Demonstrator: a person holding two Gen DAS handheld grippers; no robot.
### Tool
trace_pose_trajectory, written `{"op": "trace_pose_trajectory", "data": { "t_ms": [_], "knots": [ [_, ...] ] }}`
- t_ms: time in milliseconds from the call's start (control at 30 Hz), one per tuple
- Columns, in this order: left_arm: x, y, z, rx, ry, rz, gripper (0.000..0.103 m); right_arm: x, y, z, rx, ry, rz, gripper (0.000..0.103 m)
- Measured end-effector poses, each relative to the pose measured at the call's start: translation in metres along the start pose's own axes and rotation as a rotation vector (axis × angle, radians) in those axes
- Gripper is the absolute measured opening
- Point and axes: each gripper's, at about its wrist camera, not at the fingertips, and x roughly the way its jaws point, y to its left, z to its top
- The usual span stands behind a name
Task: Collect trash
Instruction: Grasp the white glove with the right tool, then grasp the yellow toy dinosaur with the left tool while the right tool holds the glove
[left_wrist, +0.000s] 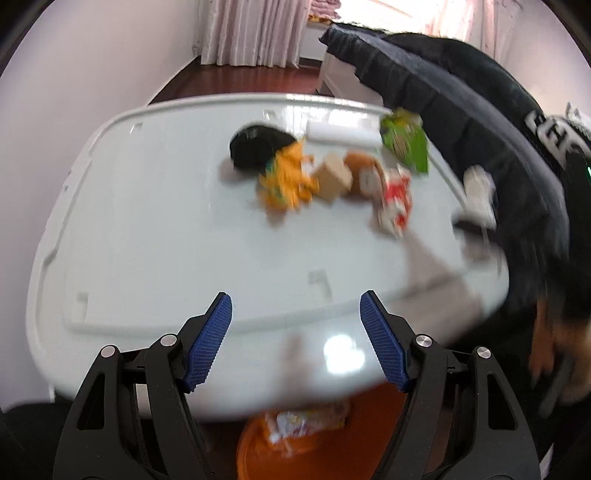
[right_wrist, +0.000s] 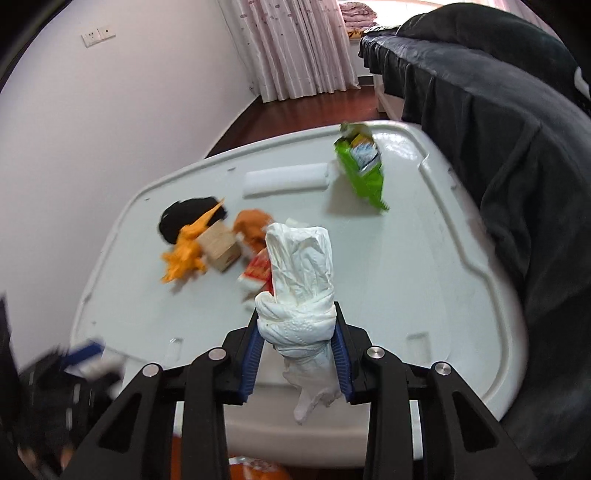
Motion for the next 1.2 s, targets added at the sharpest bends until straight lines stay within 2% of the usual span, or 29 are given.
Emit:
{"op": "trace_pose_trajectory", "data": {
  "t_ms": [167,333,567,800,967,1033,1067,1133,1200],
  "knots": [
    [0.033,0.011,0.051,-0.091,0.013,-0.049,0.070,0.003,0.003,0.006,-0.003,-0.012,0.021,0.034],
    [0.063,0.026,0.089,-0.195,0.055,-0.065,0.070,0.004,0.000,0.007,0.026,-0.009,0.050,0.034],
    [0.097,0.028,0.123,-0.217,0.123,-0.072,0.070,0.003,0.002,0.008,0.023,-0.010,0.064,0.034],
    [0.127,0.032,0.120,-0.290,0.195,-0.085,0.071,0.004,0.002,0.009,0.030,-0.001,0.074,0.035],
    [0.120,0.029,0.109,-0.267,0.163,-0.047,0.071,0.005,0.002,0.010,0.029,0.003,0.076,0.035],
    [0.120,0.025,0.104,-0.183,0.162,0.024,0.065,0.005,0.003,0.010,0.028,0.005,0.075,0.035],
    [0.120,0.022,0.102,-0.139,0.155,0.058,0.059,0.005,0.003,0.010,0.027,0.004,0.073,0.035],
    [0.117,0.021,0.098,-0.089,0.129,0.043,0.052,0.005,0.003,0.010,0.025,0.000,0.071,0.035],
    [0.115,0.026,0.098,-0.098,0.122,0.027,0.048,0.005,0.003,0.010,0.024,0.000,0.065,0.035]
  ]
}}
